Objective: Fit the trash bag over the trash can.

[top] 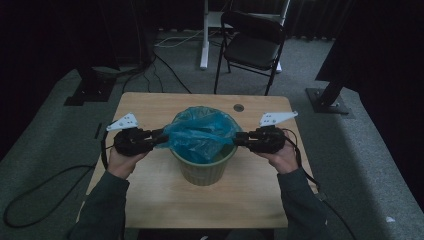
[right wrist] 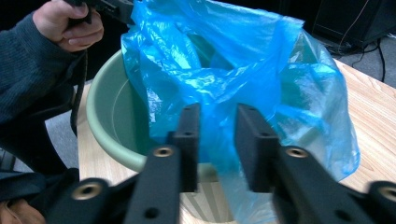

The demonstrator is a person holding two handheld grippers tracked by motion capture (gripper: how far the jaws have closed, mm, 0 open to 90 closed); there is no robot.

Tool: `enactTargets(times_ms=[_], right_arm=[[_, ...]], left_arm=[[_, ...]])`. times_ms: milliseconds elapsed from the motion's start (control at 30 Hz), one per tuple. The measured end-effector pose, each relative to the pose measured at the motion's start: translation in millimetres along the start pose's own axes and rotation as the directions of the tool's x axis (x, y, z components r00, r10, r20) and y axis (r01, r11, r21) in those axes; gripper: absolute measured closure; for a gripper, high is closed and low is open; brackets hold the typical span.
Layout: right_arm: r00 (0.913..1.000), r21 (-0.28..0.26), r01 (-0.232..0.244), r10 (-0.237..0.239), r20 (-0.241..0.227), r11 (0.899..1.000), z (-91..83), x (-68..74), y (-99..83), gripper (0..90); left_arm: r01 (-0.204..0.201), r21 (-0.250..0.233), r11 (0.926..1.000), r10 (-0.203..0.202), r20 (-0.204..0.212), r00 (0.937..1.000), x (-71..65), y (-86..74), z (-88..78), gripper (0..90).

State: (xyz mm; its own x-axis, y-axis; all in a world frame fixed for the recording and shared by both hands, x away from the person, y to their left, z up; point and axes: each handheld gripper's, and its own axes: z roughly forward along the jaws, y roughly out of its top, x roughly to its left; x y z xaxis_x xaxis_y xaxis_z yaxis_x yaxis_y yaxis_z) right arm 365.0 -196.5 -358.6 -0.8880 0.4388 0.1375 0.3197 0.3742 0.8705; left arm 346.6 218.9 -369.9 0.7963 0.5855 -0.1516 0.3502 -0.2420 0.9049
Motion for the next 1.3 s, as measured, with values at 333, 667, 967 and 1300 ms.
enactTargets(times_ms=[333,667,967,1300], right_arm=[[0.9994,0.038,0.036,-0.036,0.0,0.999,-1.4,8.6,-3.6,88.1],[0.9987,0.078,0.047,-0.045,-0.025,0.996,-1.8,17.5,-20.2,88.1],[0.9973,0.095,0.053,-0.048,-0.054,0.994,-0.1,21.3,-30.2,88.9],[0.9949,0.111,0.056,-0.046,-0.09,0.992,6.1,23.1,-34.6,89.3]], left_arm=[[-0.032,0.001,0.9995,0.032,-0.002,0.9995,-13.4,-5.0,-1.6,86.5],[-0.027,0.022,0.9994,0.027,0.007,0.9996,-22.1,-24.5,-6.1,86.5],[-0.015,0.046,0.9988,0.013,0.026,0.9996,-26.6,-37.7,0.0,86.8],[-0.014,0.064,0.9979,0.01,0.057,0.9983,-30.9,-48.3,7.2,87.0]])
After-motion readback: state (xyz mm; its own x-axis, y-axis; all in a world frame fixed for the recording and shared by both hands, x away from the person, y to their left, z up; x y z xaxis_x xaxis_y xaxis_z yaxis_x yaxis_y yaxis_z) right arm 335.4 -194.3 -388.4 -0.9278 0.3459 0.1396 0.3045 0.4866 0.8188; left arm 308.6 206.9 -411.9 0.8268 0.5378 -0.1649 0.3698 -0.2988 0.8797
